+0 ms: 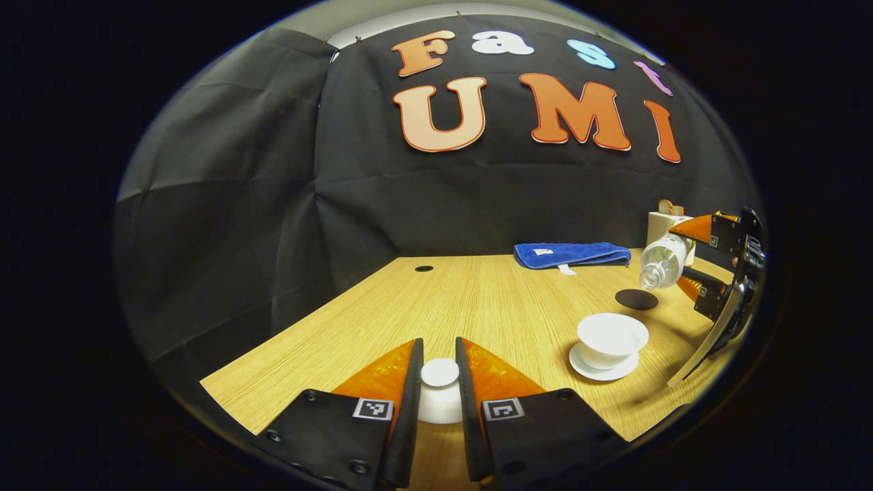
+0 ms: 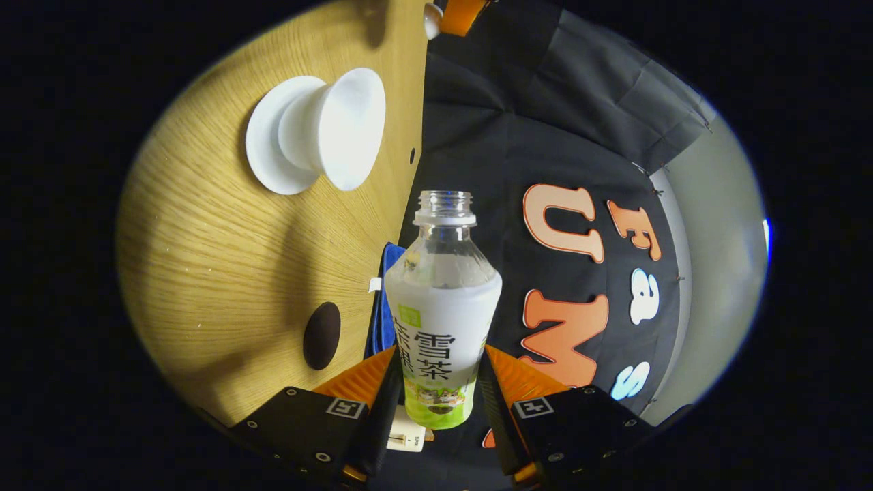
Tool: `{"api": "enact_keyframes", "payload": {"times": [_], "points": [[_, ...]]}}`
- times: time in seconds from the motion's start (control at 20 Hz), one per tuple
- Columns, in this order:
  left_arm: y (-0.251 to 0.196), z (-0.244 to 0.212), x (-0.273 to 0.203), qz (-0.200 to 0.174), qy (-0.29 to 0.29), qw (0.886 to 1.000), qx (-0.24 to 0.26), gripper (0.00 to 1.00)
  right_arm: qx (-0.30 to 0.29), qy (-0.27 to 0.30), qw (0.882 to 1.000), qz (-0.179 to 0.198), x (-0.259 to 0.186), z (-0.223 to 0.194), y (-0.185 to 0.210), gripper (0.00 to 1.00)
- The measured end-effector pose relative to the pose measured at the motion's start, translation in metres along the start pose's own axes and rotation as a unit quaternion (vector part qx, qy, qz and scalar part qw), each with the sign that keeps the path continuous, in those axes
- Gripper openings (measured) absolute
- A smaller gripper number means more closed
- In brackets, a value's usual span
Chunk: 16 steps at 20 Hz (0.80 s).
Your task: Open the teacup lid with one hand, grasp the water bottle and pour water into the teacup with the other hand; after pouring, place the water bottle on the coaster and then close the teacup lid.
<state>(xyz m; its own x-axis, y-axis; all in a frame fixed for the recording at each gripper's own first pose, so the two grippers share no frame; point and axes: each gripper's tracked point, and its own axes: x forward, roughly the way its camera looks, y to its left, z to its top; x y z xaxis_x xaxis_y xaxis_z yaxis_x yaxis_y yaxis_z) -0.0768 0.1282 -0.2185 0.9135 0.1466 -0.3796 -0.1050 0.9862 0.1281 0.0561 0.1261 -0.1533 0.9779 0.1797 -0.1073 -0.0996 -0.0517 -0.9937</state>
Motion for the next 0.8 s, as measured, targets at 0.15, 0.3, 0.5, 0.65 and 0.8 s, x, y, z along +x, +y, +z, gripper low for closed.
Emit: {"api": "enact_keyframes", "payload": {"times": [0.15, 0.3, 0.5, 0.65, 0.8], "points": [[0.002, -0.003, -0.001, 0.000, 0.002, 1.000, -0.002, 0.32, -0.017, -0.006, 1.000, -0.009, 0.001, 0.001, -0.004, 0.64], [0.003, -0.003, -0.002, 0.001, 0.000, 1.000, -0.002, 0.34, -0.033, -0.009, 0.999, -0.020, 0.003, 0.000, -0.016, 0.64], [0.004, -0.003, -0.003, -0.002, 0.000, 1.000, -0.006, 0.34, -0.043, -0.014, 0.998, -0.032, 0.005, -0.002, -0.031, 0.67], [0.005, -0.002, -0.003, -0.003, -0.002, 1.000, -0.009, 0.34, -0.062, -0.023, 0.997, -0.046, 0.005, 0.000, -0.045, 0.67], [0.005, -0.006, -0.003, -0.004, 0.002, 1.000, -0.013, 0.34, -0.084, -0.029, 0.994, -0.057, 0.009, 0.002, -0.052, 0.64]]}}
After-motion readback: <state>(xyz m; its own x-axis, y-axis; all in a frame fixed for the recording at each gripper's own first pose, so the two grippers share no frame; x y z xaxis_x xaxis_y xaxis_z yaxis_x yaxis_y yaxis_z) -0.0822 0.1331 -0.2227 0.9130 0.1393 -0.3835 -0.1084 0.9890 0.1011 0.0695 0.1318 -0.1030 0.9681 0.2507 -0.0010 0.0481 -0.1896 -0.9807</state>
